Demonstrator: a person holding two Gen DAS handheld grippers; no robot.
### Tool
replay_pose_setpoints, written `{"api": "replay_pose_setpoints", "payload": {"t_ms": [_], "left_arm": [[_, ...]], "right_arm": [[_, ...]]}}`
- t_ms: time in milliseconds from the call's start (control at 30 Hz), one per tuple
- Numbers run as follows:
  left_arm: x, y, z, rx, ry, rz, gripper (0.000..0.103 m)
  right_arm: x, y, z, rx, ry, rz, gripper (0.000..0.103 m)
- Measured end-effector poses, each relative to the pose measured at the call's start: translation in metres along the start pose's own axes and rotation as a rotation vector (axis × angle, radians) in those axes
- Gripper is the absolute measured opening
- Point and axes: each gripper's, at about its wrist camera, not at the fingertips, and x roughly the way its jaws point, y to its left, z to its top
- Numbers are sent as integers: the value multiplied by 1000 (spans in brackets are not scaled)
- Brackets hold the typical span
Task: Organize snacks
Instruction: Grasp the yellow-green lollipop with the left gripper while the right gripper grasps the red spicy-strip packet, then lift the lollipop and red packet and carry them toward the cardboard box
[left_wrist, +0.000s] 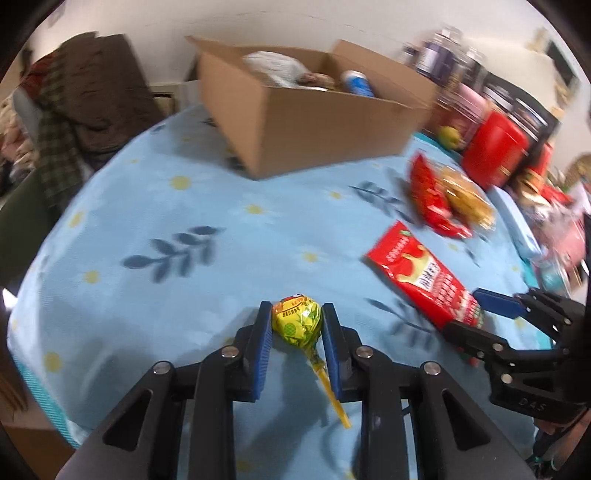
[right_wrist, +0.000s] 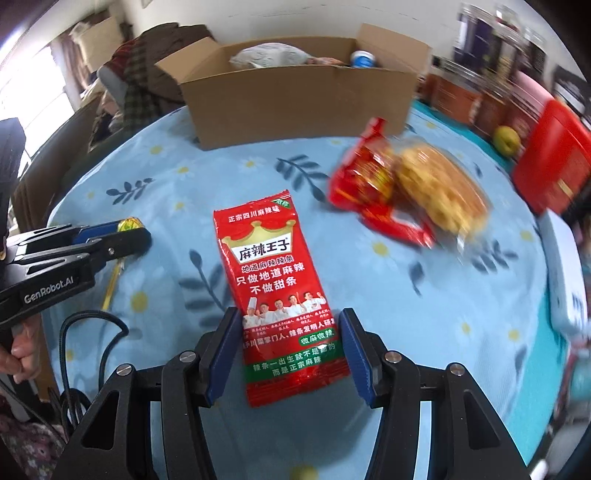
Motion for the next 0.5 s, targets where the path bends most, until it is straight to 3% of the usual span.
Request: {"api": "replay_pose_setpoints", "payload": {"t_ms": [167,333,500], "left_arm": [[-5,-31,-11,65,20,-86,26],[-3,-53,-18,117,48,-124,26],[0,-60,-22,121,52,-93,26]], "right_arm": [[-10,-11,-17,36,13,-34,54],[-19,-22,-35,56,36,-30,54],[-18,-19,-36,29,27,-41,68]]}}
